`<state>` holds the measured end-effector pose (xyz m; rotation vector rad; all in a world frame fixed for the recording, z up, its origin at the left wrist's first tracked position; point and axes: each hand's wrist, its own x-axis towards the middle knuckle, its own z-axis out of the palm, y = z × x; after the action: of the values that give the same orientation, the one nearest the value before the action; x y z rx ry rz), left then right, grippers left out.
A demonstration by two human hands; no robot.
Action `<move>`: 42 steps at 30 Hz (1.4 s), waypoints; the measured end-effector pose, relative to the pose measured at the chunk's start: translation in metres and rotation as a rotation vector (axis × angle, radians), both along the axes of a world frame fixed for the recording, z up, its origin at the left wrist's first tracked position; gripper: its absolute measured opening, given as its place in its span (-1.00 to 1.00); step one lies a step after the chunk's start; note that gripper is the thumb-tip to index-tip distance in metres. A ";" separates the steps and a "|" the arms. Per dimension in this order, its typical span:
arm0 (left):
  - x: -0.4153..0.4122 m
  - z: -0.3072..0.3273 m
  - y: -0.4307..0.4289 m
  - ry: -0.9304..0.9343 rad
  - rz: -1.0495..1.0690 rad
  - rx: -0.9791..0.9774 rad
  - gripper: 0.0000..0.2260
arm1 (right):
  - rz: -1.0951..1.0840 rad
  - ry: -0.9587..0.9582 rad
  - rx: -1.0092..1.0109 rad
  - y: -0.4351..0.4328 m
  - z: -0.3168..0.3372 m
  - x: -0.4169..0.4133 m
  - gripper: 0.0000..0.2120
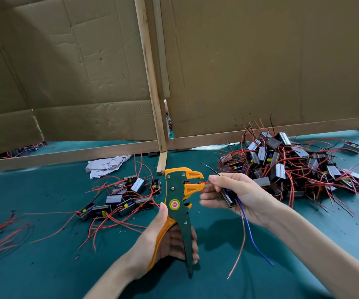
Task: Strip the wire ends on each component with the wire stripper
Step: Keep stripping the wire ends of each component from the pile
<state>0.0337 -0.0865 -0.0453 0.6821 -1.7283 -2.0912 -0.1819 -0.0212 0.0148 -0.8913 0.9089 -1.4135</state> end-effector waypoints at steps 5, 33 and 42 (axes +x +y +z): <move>-0.001 0.002 0.004 -0.022 0.035 0.024 -0.16 | 0.000 0.031 -0.007 0.002 0.001 0.000 -0.75; -0.013 -0.002 0.018 -0.028 0.277 -0.139 -0.23 | -0.037 0.046 0.007 0.003 0.006 0.003 -0.77; -0.014 0.001 0.007 0.184 0.305 0.016 -0.25 | -0.132 0.094 0.046 0.003 0.015 -0.010 -0.78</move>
<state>0.0197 -0.0793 -0.0439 0.6853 -1.4123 -1.8945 -0.1920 -0.0180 0.0296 -0.8825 1.0839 -1.4660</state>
